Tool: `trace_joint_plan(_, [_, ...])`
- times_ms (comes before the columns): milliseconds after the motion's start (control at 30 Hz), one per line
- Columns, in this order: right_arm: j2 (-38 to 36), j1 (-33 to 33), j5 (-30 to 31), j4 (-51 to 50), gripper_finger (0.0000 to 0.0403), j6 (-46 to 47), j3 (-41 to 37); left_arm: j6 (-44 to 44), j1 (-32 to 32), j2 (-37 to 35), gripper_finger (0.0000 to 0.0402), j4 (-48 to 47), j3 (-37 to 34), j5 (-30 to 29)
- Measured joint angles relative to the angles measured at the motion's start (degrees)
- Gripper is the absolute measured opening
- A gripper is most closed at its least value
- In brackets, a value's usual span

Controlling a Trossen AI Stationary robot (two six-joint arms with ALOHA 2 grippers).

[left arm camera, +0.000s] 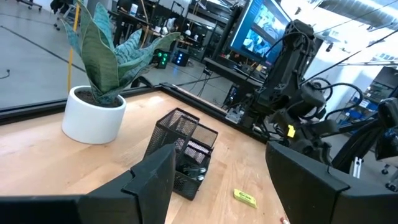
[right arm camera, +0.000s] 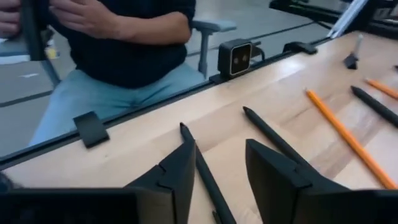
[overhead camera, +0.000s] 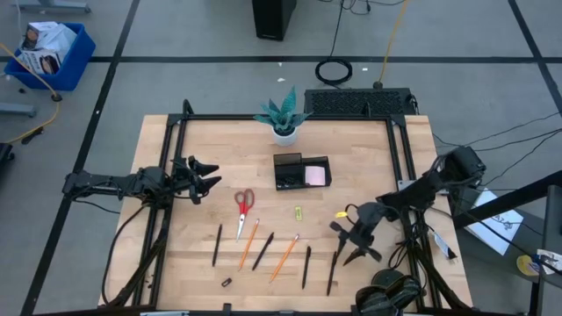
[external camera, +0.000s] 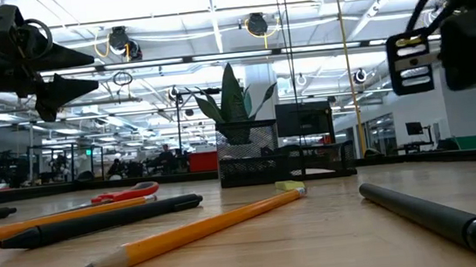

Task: Pick and place office supplies into organizer
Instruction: Put the black pen into the black desk organizer

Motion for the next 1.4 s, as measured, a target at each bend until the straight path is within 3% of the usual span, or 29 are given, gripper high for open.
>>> trace_joint_plan(200, [0.5, -3.9, -7.5, -6.7, 0.0179, -6.0, 0.9, 0.0, 0.0, 0.0, 0.0255, 0.2, 0.0, 0.0])
trace_joint_plan(300, [2.7, -4.5, -7.6, -6.6, 0.0190, -8.9, 1.8, 0.0, 0.0, 0.0, 0.0255, 0.1, 0.0, 0.0])
trace_joint_plan(633, [13.8, -7.5, -13.5, -5.5, 0.0188, -12.3, 6.1, 0.0, 0.0, 0.0, 0.0255, 0.1, 0.0, 0.0])
trace_joint_plan(1033, [22.4, -7.4, -13.3, 2.5, 0.0190, -10.6, 6.7, 0.0, 0.0, 0.0, 0.0255, 0.2, 0.0, 0.0])
trace_joint_plan(1400, [23.1, -8.1, -12.7, 4.2, 0.0190, -3.5, 6.7, 0.0, 0.0, 0.0, 0.0255, 0.1, 0.0, 0.0])
